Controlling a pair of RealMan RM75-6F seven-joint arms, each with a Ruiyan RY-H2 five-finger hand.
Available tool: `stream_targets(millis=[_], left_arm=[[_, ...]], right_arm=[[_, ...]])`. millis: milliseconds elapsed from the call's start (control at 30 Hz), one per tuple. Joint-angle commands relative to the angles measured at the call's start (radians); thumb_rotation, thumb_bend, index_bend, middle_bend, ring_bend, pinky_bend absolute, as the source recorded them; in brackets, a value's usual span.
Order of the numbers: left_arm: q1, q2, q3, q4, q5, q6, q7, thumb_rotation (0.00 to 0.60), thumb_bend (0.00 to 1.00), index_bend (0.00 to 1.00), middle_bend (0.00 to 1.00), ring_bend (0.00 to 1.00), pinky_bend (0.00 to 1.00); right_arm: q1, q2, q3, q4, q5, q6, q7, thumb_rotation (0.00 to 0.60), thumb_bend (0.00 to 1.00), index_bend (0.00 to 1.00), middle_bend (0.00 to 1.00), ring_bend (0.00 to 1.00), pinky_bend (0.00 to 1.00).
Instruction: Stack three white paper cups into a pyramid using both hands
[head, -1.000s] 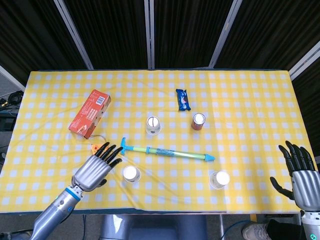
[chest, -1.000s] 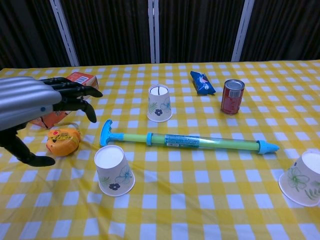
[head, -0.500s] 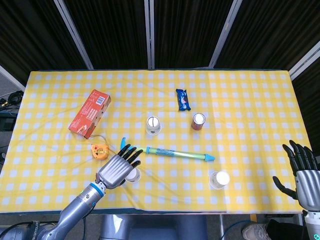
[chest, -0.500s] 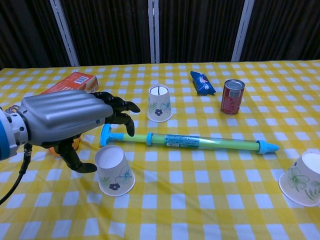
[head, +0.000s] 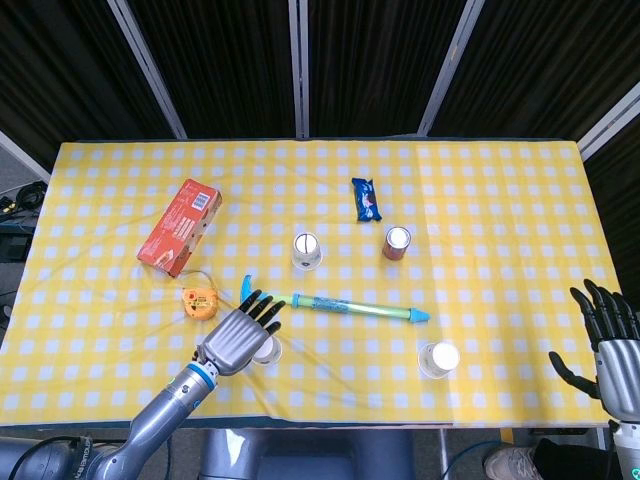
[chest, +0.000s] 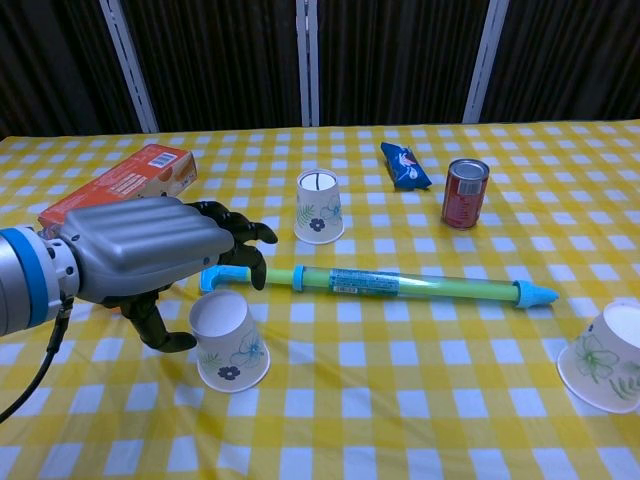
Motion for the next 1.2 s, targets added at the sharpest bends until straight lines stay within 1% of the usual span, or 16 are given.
stream_targets(millis=[33,200,433,500,633,700,767,833,900,1033,1133,1200], left_arm=[[-0.014,-0.003,0.007,0.005,-0.016,0.009,-0.003,0.6,0.3,0.26,0.0,0.0,0.0],[-0.035,-0.013,0.019,0.012,-0.022,0.022,-0.018,0.6,0.34,0.31,0.0,0.0,0.0],[-0.044,-0.003,0.026,-0.001,0.0,0.044,-0.052,0.6,0.34,0.33,0.0,0.0,0.0],[-0.047,0.005,0.025,-0.009,0.006,0.048,-0.061,0.6,0.34,0.33,0.0,0.0,0.0],[-0.058,0.041,0.0,-0.047,0.024,0.062,-0.09,0.6,0.34,0.33,0.0,0.0,0.0],[-0.072,0.066,-0.021,-0.07,0.018,0.059,-0.108,0.6,0.34,0.33,0.0,0.0,0.0],[-0.097,0.09,-0.058,-0.09,-0.007,0.049,-0.124,0.6,0.34,0.33,0.0,0.0,0.0],[-0.14,0.099,-0.115,-0.092,-0.05,0.033,-0.134,0.6,0.34,0.33,0.0,0.0,0.0],[-0.179,0.099,-0.15,-0.083,-0.099,0.02,-0.13,0.6,0.34,0.33,0.0,0.0,0.0],[-0.269,0.071,-0.217,-0.041,-0.199,0.012,-0.111,0.6,0.34,0.33,0.0,0.0,0.0],[-0.356,0.022,-0.267,0.022,-0.291,0.025,-0.086,0.6,0.34,0.34,0.0,0.0,0.0],[-0.399,-0.008,-0.284,0.061,-0.338,0.037,-0.072,0.6,0.34,0.34,0.0,0.0,0.0]], right_arm=[[0.0,0.0,0.0,-0.001,-0.001,0.0,0.0,0.6,0.15,0.05,0.0,0.0,0.0],[-0.001,0.001,0.001,-0.001,0.0,0.001,0.0,0.6,0.15,0.05,0.0,0.0,0.0],[-0.002,0.001,0.0,0.0,0.0,0.0,0.002,0.6,0.15,0.05,0.0,0.0,0.0],[-0.001,0.001,0.0,0.0,0.001,-0.002,0.003,0.6,0.15,0.05,0.0,0.0,0.0],[0.001,0.001,0.003,0.003,0.012,-0.011,0.006,0.6,0.15,0.05,0.0,0.0,0.0],[0.002,0.001,0.005,0.005,0.018,-0.015,0.009,0.6,0.15,0.05,0.0,0.0,0.0],[0.003,0.002,0.009,0.008,0.027,-0.019,0.014,0.6,0.15,0.05,0.0,0.0,0.0],[0.007,0.002,0.016,0.016,0.051,-0.034,0.024,0.6,0.15,0.05,0.0,0.0,0.0],[0.009,0.002,0.02,0.021,0.063,-0.042,0.029,0.6,0.15,0.05,0.0,0.0,0.0],[0.014,0.003,0.027,0.033,0.086,-0.061,0.042,0.6,0.15,0.05,0.0,0.0,0.0],[0.019,0.003,0.03,0.044,0.101,-0.078,0.056,0.6,0.15,0.05,0.0,0.0,0.0],[0.021,0.004,0.032,0.047,0.107,-0.085,0.063,0.6,0.15,0.05,0.0,0.0,0.0]])
